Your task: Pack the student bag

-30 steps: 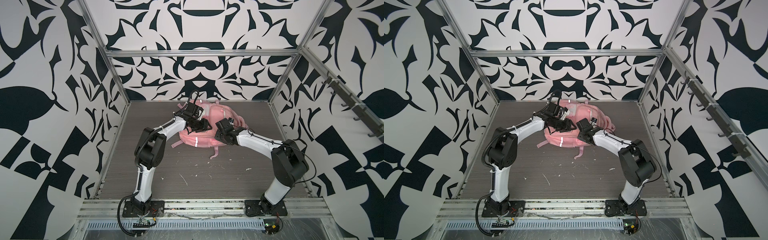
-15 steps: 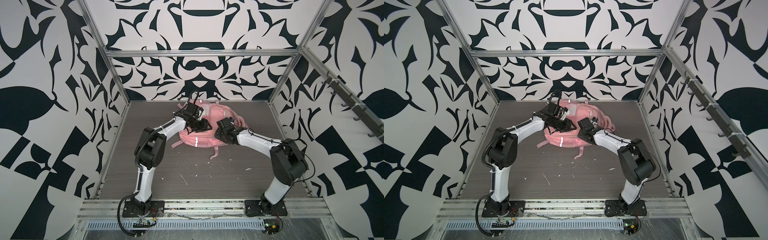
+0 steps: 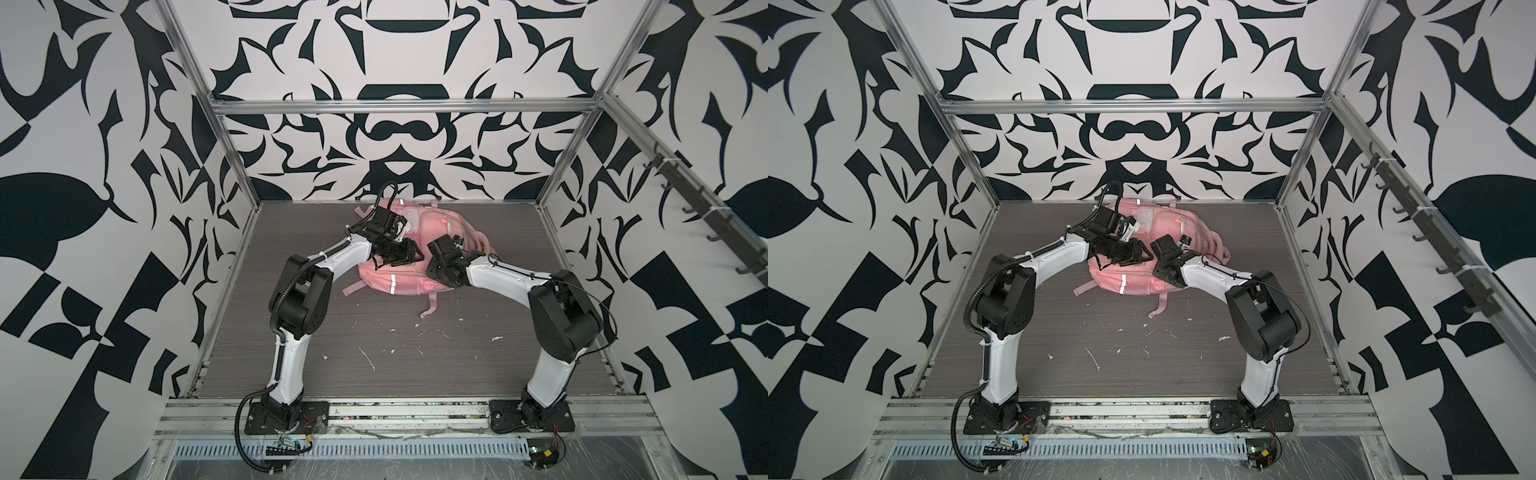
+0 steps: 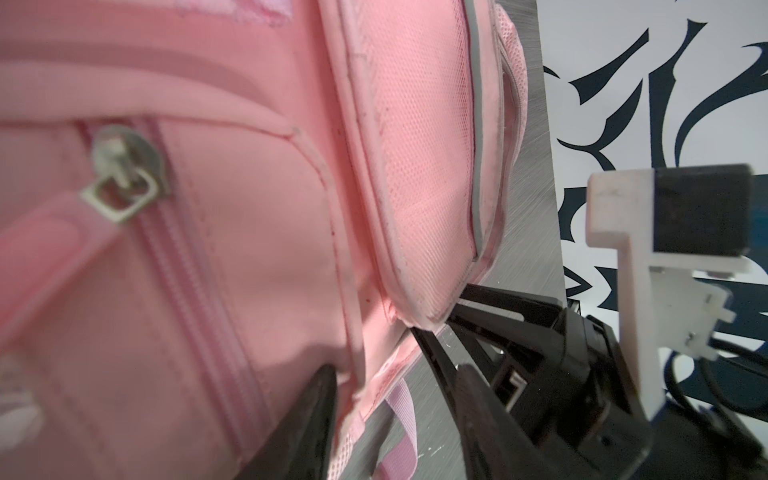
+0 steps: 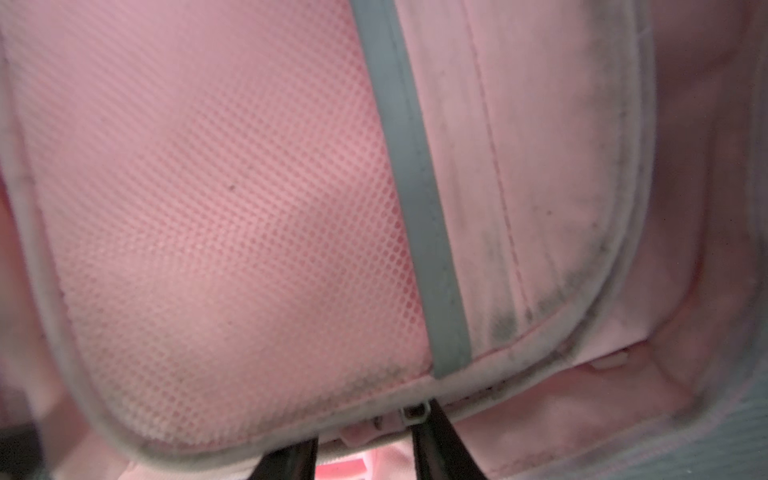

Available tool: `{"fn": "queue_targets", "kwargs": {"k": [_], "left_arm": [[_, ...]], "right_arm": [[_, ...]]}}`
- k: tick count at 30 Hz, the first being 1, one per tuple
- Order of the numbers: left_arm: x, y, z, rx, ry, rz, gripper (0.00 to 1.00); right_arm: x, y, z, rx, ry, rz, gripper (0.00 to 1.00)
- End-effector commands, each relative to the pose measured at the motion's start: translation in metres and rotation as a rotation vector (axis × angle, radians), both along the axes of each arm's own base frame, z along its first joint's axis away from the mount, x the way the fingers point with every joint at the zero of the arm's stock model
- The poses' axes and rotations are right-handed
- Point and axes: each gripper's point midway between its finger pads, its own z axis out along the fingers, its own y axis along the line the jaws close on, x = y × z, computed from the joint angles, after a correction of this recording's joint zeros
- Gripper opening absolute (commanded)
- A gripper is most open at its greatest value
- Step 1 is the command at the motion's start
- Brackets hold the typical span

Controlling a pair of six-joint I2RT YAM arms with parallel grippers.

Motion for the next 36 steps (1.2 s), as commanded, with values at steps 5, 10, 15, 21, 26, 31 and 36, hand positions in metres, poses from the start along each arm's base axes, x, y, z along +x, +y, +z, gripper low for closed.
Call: {"fn": "queue_targets", "kwargs": {"k": [5,10,15,21,26,31,36], "left_arm": [[-0.014,0.019,-0.032,0.058,0.098,0.013,0.5],[-0.012,0.02,-0.032,0.057,0.1,0.02,0.5],[-0.009,0.019,-0.03,0.053,0.097,0.024,0.5],[-0.008,0.019,-0.028,0.053,0.096,0.026,0.5],[-0.009,0.019,-0.029,0.053,0.097,0.025,0.5],[-0.009,0.02,-0.03,0.056,0.1,0.028,0.5],[-0.009,0.02,-0.03,0.059,0.1,0.03,0.5]], "right_arm": [[-0.01,-0.028,0.019,-0.079,-0.057,-0.034,0.3],[-0.017,-0.03,0.025,-0.082,-0.062,-0.008,0.2],[-0.02,-0.03,0.026,-0.103,-0.058,0.047,0.07],[-0.019,-0.023,0.024,-0.105,-0.05,0.116,0.24],[-0.015,-0.021,0.021,-0.13,-0.044,0.147,0.33],[-0.011,-0.013,0.01,-0.125,-0.021,0.191,0.32],[-0.008,-0.009,0.001,-0.125,-0.005,0.209,0.27]]}}
